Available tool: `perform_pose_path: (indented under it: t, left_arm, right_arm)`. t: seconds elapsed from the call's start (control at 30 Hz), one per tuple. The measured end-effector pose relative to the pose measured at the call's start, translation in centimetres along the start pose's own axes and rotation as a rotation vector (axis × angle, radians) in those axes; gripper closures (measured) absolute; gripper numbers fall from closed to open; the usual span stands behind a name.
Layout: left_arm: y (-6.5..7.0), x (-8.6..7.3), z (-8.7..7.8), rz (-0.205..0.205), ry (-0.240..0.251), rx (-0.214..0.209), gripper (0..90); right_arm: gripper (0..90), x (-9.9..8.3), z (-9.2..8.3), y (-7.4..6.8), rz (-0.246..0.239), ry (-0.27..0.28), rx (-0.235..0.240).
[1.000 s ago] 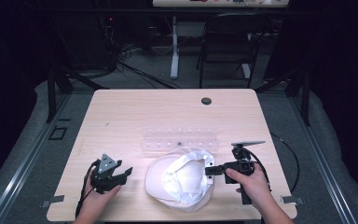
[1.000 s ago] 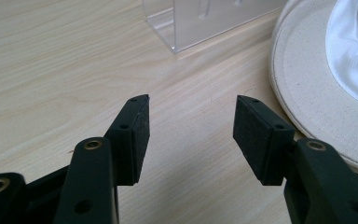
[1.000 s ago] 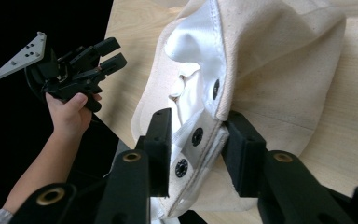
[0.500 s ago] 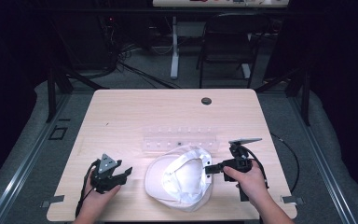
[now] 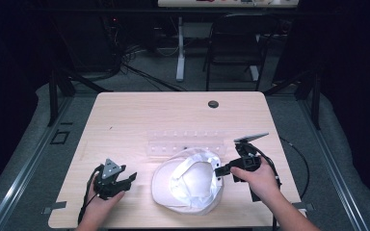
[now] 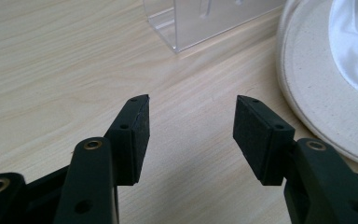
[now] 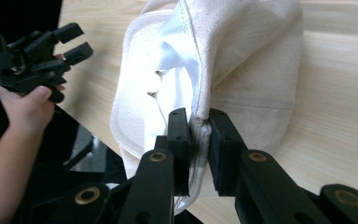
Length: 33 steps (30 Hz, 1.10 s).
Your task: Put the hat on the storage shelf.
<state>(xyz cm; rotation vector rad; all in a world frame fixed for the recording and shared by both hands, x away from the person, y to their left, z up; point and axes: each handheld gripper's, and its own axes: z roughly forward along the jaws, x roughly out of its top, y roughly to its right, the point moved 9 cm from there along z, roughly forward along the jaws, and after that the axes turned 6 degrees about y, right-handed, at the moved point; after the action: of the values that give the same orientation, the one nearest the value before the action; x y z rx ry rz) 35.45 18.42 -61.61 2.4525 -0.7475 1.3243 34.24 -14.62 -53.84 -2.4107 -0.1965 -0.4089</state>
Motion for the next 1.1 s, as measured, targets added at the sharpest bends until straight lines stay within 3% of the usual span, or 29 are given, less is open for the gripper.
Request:
perform_pose_path:
  t: [0.27, 0.5, 0.73, 1.1]
  left_arm:
    - [0.0, 0.0, 0.0, 0.005, -0.001, -0.001, 46.7]
    - [0.1, 0.0, 0.0, 0.006, 0.001, -0.001, 46.7]
    - [0.1, 0.0, 0.0, 0.005, 0.001, 0.0, 46.7]
    - [0.0, 0.0, 0.0, 0.004, 0.0, -0.002, 46.7]
  right_arm:
    - [80.4, 0.8, -1.6, -0.4, -0.027, -0.026, -0.115]
    - [80.4, 1.6, -2.8, -0.9, -0.097, -0.044, -0.226]
    - [80.5, 2.0, -3.5, -1.7, -0.151, -0.074, -0.256]
    - [80.8, 2.5, -3.8, -2.5, -0.17, -0.084, -0.287]
